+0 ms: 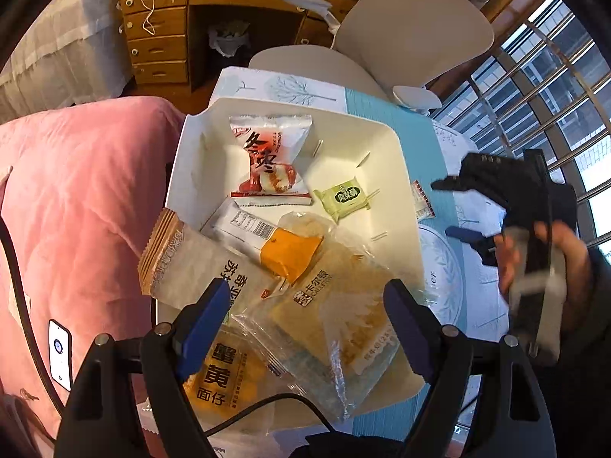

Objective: Organize snacks
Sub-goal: 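Move the right tool to the red-white LIPO packet and grasp it, then carry the LIPO packet into the white tray and open the right tool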

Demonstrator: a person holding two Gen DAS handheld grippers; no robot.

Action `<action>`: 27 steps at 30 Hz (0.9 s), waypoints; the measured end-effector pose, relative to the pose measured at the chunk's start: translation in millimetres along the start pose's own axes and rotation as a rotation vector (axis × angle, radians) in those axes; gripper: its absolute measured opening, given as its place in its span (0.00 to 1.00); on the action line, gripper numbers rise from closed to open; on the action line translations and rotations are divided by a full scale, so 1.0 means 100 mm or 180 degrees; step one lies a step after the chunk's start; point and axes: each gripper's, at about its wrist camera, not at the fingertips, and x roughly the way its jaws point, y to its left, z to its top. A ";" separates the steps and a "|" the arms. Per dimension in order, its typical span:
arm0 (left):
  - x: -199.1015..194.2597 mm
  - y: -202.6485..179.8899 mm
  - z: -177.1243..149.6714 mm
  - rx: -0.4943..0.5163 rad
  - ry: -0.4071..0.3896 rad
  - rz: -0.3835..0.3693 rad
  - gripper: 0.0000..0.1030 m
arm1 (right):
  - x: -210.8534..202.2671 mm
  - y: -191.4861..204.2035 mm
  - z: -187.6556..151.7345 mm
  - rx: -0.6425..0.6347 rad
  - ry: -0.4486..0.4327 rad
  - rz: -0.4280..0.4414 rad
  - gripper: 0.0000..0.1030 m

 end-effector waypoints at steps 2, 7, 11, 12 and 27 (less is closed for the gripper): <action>0.04 0.02 0.01 -0.0010 0.0031 -0.0012 0.79 | 0.09 -0.01 0.11 0.0218 0.0024 0.0000 0.62; 0.15 -0.01 -0.01 0.0015 0.0114 -0.0072 0.79 | 0.29 0.02 0.31 0.0535 0.0028 -0.0190 0.62; 0.24 -0.02 0.01 -0.0002 0.0186 -0.0108 0.79 | 0.46 0.05 0.40 0.0657 0.0086 -0.0375 0.62; 0.25 -0.02 0.01 -0.0003 0.0198 -0.0119 0.79 | 0.49 0.06 0.40 0.0675 0.0094 -0.0397 0.62; 0.39 0.03 0.04 -0.0111 0.0381 -0.0223 0.79 | 0.82 0.19 0.42 0.0841 0.0160 -0.0977 0.62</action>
